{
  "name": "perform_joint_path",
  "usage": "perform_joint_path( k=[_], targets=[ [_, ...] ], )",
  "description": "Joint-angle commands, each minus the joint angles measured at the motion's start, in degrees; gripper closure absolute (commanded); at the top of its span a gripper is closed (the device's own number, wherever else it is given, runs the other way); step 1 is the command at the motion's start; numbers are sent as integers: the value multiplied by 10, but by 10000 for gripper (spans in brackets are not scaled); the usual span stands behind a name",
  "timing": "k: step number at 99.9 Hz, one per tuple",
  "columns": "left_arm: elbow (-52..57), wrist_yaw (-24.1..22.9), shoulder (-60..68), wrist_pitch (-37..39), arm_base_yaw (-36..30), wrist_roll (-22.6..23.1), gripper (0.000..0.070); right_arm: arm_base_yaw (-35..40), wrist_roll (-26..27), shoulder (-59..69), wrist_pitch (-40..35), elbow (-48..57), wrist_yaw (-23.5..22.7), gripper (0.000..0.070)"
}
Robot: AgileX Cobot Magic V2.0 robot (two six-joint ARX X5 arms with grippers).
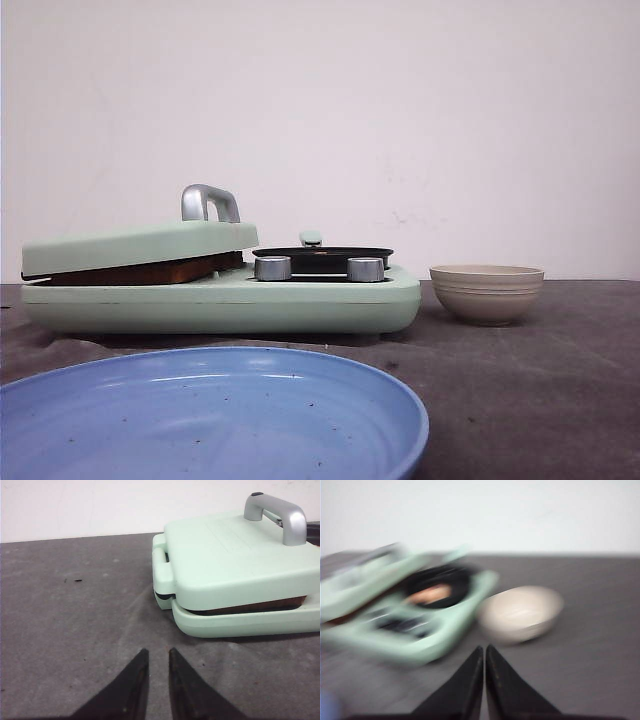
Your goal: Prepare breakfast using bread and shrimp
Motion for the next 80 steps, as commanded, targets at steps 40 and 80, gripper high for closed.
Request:
perform_joint_path(
  k=[40,80],
  targets=[
    [-10,-1,0,-3,0,3,700,-117,-141,-39,26,-140,41,700],
    [-10,-1,0,-3,0,3,700,-140,-147,-39,40,-140,-10,700]
  ],
)
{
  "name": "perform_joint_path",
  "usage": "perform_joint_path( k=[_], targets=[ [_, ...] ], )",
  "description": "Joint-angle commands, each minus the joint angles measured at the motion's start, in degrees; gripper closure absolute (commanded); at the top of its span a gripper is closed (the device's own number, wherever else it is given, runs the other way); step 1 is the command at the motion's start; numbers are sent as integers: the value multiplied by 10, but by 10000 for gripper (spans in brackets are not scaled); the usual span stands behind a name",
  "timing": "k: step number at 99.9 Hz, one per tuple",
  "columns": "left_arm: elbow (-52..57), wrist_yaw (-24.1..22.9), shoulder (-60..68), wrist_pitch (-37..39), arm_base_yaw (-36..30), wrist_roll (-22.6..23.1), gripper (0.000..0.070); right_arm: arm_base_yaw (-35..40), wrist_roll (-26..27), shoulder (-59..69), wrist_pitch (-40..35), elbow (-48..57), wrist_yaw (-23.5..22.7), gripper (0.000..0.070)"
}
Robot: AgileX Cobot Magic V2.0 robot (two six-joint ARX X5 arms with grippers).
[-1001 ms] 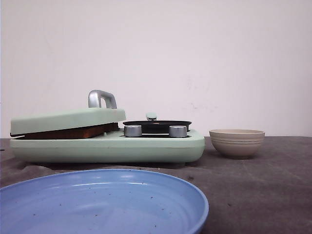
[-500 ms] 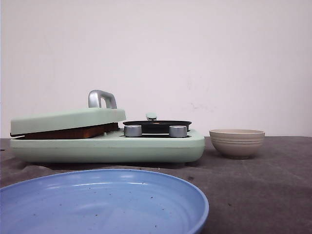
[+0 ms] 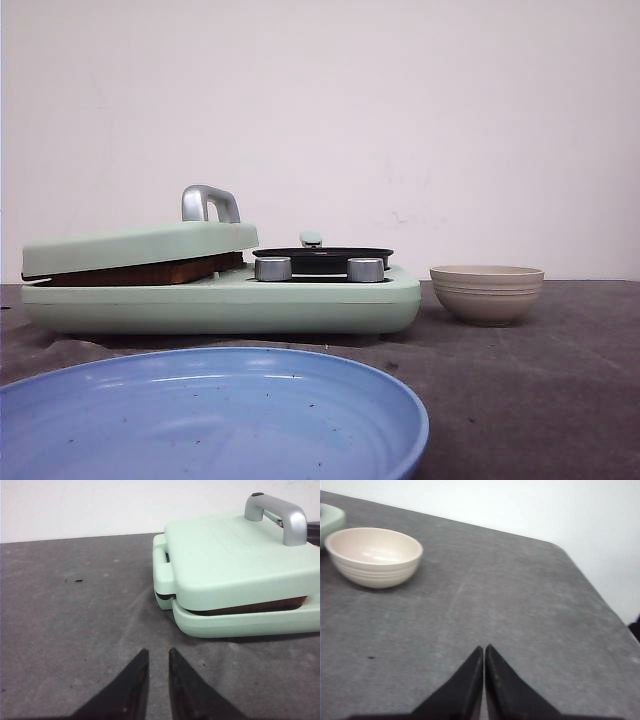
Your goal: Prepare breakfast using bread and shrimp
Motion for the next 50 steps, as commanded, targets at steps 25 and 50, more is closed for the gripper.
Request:
perform_joint_path(
  k=[25,50],
  targets=[
    [-10,0,0,-3,0,3,700,0,2,-2,14,-2,-31,700],
    [-10,0,0,-3,0,3,700,0,2,-2,14,-2,-31,700]
  ],
)
